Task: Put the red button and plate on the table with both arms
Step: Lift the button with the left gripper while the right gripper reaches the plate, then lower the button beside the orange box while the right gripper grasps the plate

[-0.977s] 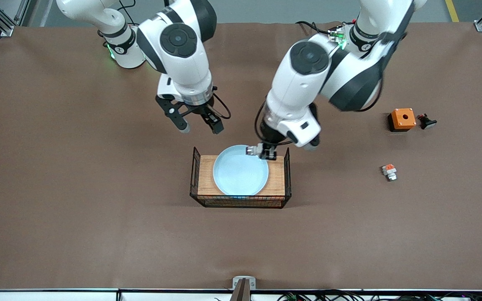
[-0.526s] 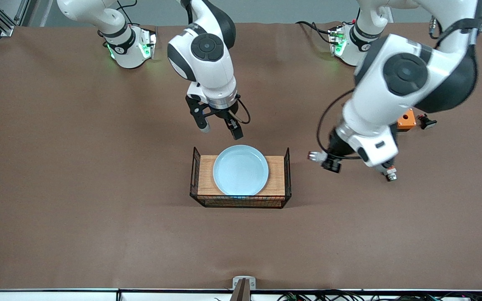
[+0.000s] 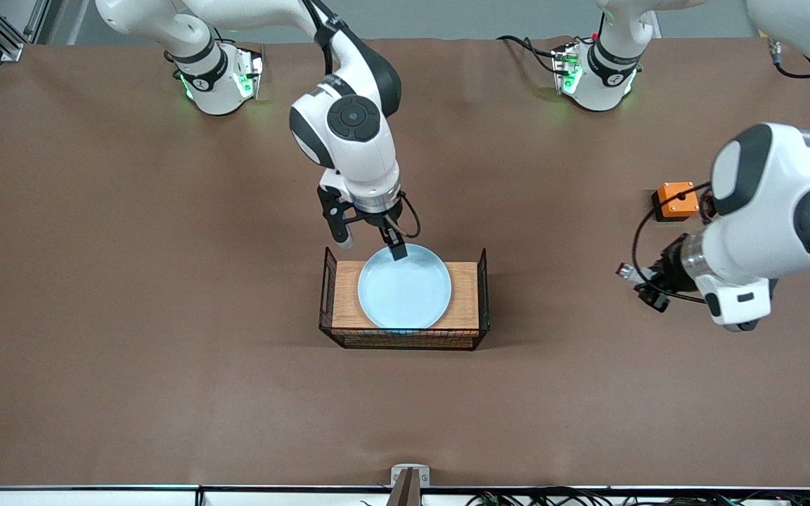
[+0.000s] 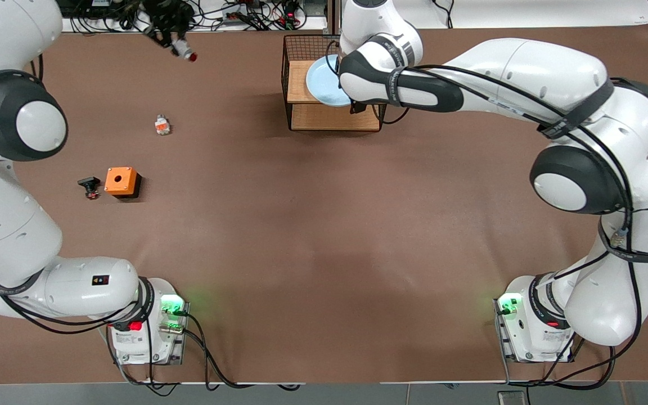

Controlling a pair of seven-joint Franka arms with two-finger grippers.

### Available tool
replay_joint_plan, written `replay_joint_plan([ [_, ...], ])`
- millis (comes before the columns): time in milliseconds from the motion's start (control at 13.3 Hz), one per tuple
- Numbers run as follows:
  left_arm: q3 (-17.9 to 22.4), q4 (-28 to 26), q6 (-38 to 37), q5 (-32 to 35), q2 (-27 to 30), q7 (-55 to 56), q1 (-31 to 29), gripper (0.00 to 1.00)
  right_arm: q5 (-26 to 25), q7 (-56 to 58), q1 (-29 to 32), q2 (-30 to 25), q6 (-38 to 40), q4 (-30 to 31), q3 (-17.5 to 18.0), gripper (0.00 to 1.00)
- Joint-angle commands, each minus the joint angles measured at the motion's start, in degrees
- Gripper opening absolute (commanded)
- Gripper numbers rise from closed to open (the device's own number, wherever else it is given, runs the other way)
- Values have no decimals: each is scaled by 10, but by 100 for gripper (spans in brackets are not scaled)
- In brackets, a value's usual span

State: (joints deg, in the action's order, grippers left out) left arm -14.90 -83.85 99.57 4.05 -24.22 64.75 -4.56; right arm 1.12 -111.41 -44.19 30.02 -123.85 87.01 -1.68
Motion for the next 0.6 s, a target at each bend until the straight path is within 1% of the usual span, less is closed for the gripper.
replay_joint_plan([
  [0,-5,-22,26,11,-36,-52,-27,0,4,-14,4,28,3,-29,3,90],
  [75,-5,-35,46,13,-50,-69,-39,0,4,-14,3,31,3,-29,3,89],
  [150,-5,-52,70,15,-64,-85,-50,0,4,-14,3,32,3,-30,3,86],
  [225,-2,-68,96,15,-72,-101,-55,0,5,-14,4,32,3,-30,3,81],
  [300,0,-82,120,33,-77,-125,-66,0,5,-14,4,32,3,-30,3,73],
  [451,-1,-83,138,73,-96,-173,-95,0,5,-14,4,32,3,-30,3,55],
  [526,-1,-83,146,77,-100,-202,-107,0,4,-13,4,32,3,-32,3,48],
])
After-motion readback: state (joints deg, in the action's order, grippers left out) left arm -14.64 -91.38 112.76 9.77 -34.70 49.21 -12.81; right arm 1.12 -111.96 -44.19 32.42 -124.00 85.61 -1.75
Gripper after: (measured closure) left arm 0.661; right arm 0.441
